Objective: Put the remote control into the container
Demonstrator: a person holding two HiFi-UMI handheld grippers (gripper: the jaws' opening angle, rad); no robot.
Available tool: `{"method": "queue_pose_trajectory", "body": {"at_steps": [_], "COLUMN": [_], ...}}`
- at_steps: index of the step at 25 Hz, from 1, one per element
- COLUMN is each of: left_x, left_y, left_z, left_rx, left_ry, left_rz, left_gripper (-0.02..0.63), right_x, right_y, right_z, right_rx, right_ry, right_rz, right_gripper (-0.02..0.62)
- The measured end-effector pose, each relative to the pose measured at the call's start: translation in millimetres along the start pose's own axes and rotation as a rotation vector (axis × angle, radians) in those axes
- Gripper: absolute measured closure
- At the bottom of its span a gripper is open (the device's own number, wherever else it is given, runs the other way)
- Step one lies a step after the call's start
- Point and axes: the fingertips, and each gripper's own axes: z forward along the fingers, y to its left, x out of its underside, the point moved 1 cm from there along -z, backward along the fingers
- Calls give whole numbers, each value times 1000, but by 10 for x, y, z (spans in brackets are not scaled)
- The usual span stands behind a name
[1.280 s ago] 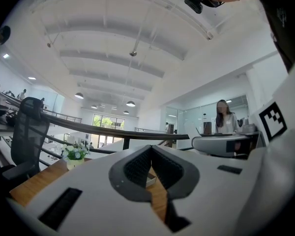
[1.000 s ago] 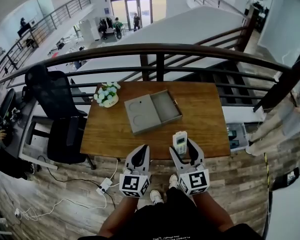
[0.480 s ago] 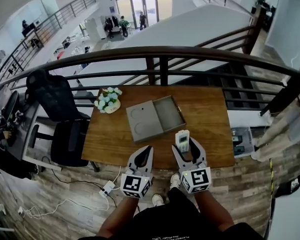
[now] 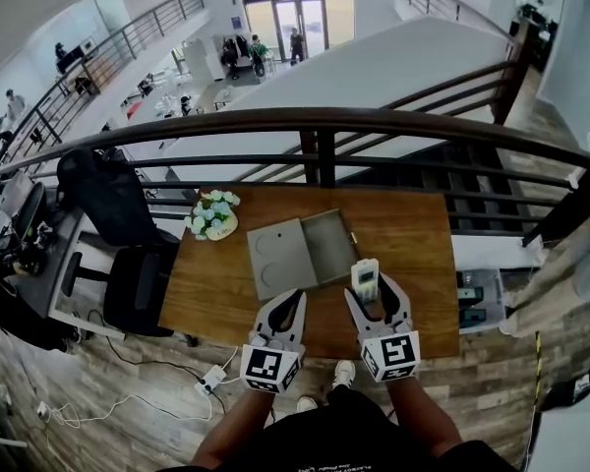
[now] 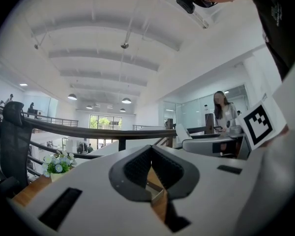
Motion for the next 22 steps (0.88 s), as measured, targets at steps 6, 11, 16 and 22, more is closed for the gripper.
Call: {"method": "queue_pose_trajectory", "body": {"at_steps": [6, 11, 16, 22], "left_x": [-48, -90, -112, -105], "left_y": [24, 121, 175, 233], "left_z": [231, 380, 459, 567], "left_rx": [-29, -69, -111, -137], "left_ry": [-9, -7, -3, 9], "left_rz": [0, -23, -22, -13], "left_gripper": [600, 600, 600, 600], "right_x": [-53, -228, -281, -250], "right_y": [-146, -284, -375, -423], "right_z": [171, 340, 464, 596], "right_rx": [-33, -59, -87, -112], "right_ry": [-14, -50, -57, -52], "right_rz": [6, 42, 37, 41], "right_gripper": [321, 321, 321, 321]}}
